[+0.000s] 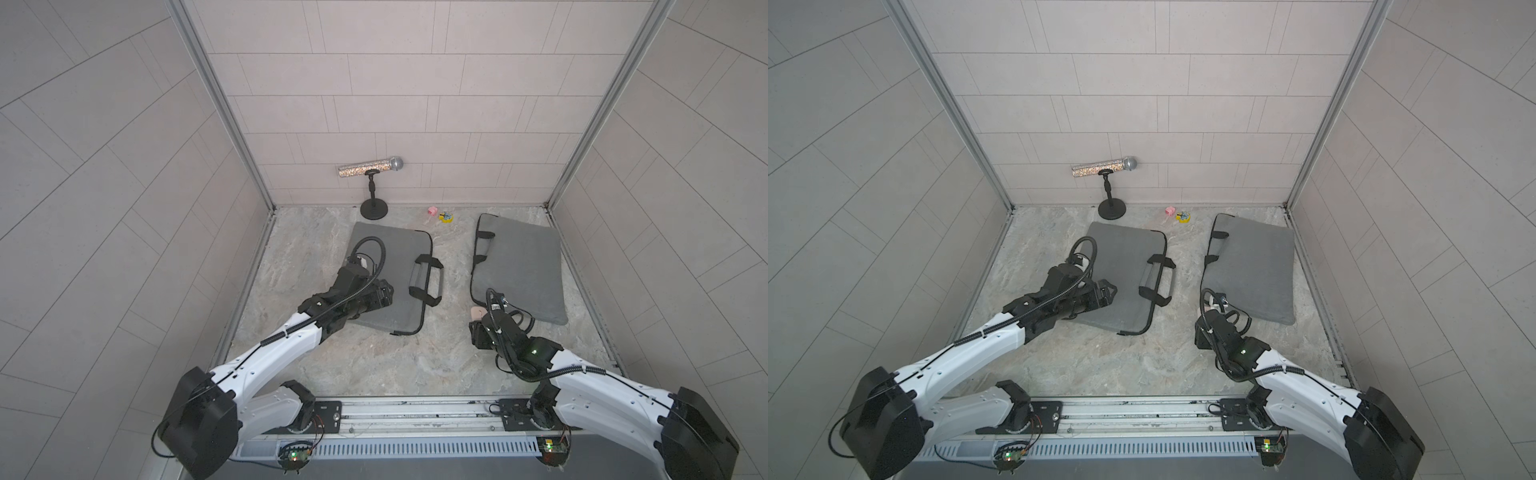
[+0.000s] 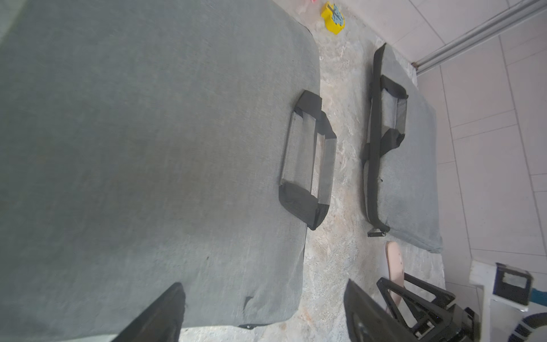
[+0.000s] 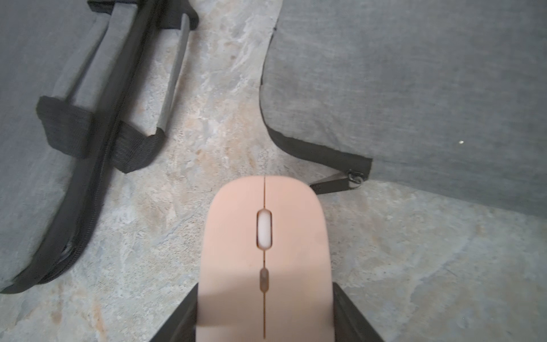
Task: Put the mouse into the laptop bag
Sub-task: Open the zippered laptop bag at the center of the board.
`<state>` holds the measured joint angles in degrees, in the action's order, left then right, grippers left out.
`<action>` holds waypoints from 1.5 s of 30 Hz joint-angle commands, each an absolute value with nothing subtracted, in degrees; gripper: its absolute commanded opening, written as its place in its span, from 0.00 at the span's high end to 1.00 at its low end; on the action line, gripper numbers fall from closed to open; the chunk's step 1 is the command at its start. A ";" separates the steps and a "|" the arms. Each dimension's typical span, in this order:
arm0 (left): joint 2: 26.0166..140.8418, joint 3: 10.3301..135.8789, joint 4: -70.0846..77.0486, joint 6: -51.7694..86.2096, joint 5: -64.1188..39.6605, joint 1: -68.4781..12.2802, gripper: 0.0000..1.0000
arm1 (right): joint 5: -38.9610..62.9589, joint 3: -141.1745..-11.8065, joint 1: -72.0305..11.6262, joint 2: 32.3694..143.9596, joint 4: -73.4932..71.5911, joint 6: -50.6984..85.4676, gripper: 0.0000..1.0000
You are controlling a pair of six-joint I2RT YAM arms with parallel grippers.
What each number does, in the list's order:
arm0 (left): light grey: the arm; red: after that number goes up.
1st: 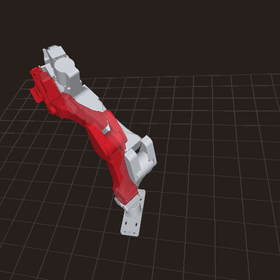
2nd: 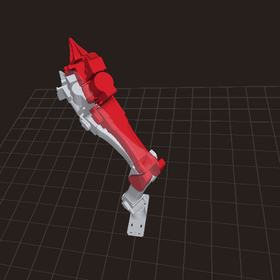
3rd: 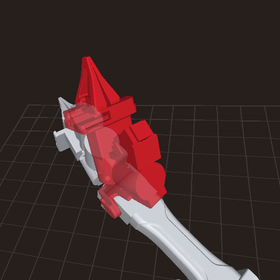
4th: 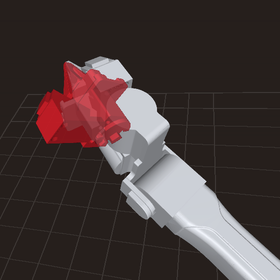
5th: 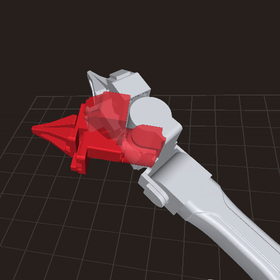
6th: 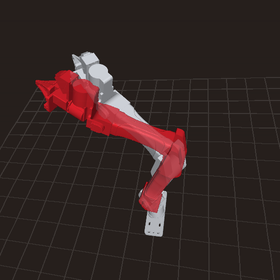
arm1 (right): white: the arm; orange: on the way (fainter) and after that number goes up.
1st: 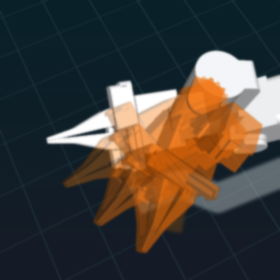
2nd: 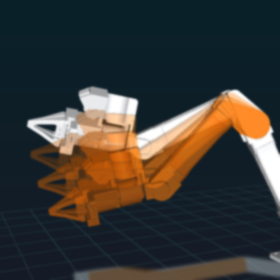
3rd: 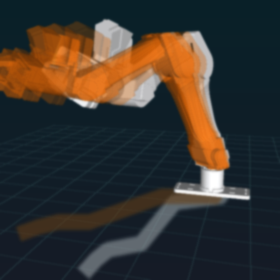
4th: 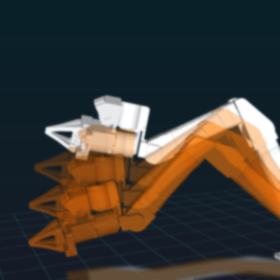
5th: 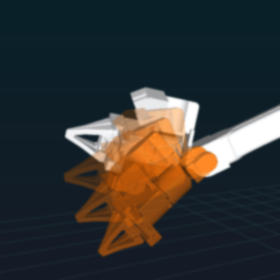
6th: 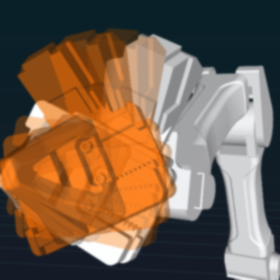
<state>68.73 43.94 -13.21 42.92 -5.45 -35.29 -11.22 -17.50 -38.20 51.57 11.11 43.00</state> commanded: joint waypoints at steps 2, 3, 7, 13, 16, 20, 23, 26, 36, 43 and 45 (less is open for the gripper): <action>78.04 51.63 -14.42 38.11 -0.11 -39.50 0.15 | -8.63 -17.50 -36.03 54.31 10.62 41.51 0.41; 80.15 53.50 -15.46 37.50 0.90 -40.45 0.16 | -8.25 -17.30 -35.51 54.91 9.96 41.51 0.42; 89.78 60.83 -19.51 35.69 6.19 -44.08 0.19 | -5.90 -15.64 -33.35 55.37 7.55 41.12 0.41; 102.69 70.78 -24.63 34.38 11.86 -44.43 0.22 | -4.13 -13.89 -32.52 53.79 6.60 40.51 0.41; 108.47 76.65 -28.08 33.24 16.70 -44.25 0.23 | -2.91 -13.63 -32.54 54.33 5.82 39.84 0.41; 116.52 83.80 -31.14 33.11 19.94 -44.12 0.24 | -1.34 -13.75 -32.52 55.07 5.65 39.90 0.42; 121.97 88.83 -34.11 32.27 19.79 -44.06 0.28 | 0.22 -13.63 -32.54 54.94 5.29 39.73 0.42; 124.31 89.82 -33.96 31.90 20.25 -43.95 0.30 | 0.66 -11.67 -32.54 55.54 1.03 40.49 0.41; 117.83 84.31 -29.86 32.63 14.49 -42.71 1.00 | 9.34 -14.58 -32.68 60.54 -1.83 40.78 0.42; 97.12 69.15 -25.40 32.90 9.90 -42.69 1.00 | 12.54 -14.00 -32.82 66.16 -10.14 42.84 0.43; 90.38 64.41 -22.30 33.19 6.99 -42.72 1.00 | 14.27 -15.42 -32.79 67.91 -10.30 42.96 0.44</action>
<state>98.17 68.36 -24.40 32.36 10.52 -42.81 10.68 -14.74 -32.62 65.41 -11.77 41.69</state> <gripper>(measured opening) 0.055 0.605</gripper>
